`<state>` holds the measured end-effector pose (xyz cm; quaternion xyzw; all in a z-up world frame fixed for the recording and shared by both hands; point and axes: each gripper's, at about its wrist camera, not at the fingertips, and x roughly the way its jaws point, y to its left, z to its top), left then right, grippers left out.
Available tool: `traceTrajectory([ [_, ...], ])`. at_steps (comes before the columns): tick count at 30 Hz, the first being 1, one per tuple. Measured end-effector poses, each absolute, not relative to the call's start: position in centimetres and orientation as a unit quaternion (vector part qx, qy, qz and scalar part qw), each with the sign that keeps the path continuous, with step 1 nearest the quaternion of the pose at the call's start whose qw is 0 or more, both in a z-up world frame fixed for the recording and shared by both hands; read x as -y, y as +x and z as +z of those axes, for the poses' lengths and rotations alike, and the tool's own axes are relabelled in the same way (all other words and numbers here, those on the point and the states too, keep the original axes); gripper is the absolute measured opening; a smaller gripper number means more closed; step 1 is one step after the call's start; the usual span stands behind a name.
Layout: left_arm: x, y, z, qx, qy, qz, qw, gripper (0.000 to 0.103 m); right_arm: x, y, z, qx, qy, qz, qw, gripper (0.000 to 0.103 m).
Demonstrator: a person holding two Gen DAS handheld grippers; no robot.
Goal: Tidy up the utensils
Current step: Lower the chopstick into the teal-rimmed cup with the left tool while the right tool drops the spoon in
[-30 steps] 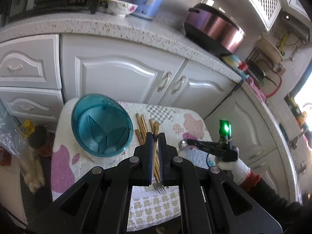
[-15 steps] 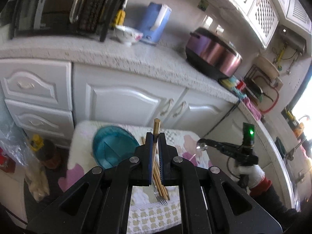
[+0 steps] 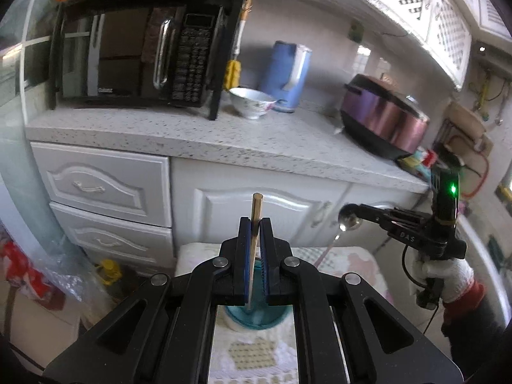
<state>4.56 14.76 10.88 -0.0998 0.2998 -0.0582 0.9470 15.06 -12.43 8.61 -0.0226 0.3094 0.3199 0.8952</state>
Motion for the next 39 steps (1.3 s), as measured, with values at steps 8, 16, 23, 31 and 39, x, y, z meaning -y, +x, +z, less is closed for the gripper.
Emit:
traceTrajectory([
  [8, -15.2, 7.0, 4.7, -0.349, -0.108, -0.036, 0.93, 0.004, 4.4, 16.9, 5.5, -0.316, -0.134, 0.3, 0.89, 0.002],
  [16, -14.4, 8.4, 0.8, -0.381, -0.115, -0.031, 0.917, 0.004, 0.2, 16.5, 1.3, -0.341, -0.193, 0.328, 0.86, 0.003],
  [23, -13.5, 8.2, -0.1, -0.394, -0.113, -0.023, 0.912, 0.006, 1.0, 16.8, 0.1, -0.373, -0.128, 0.357, 0.846, 0.004],
  [31, -12.2, 6.4, 0.3, -0.389, -0.114, -0.023, 0.914, 0.02, 4.6, 15.5, 0.7, -0.385, -0.049, 0.364, 0.846, 0.024],
  [39, -9.2, 4.6, 0.9, -0.377, -0.098, -0.02, 0.921, 0.023, 8.2, 12.4, 1.4, -0.377, -0.019, 0.347, 0.859, 0.027],
])
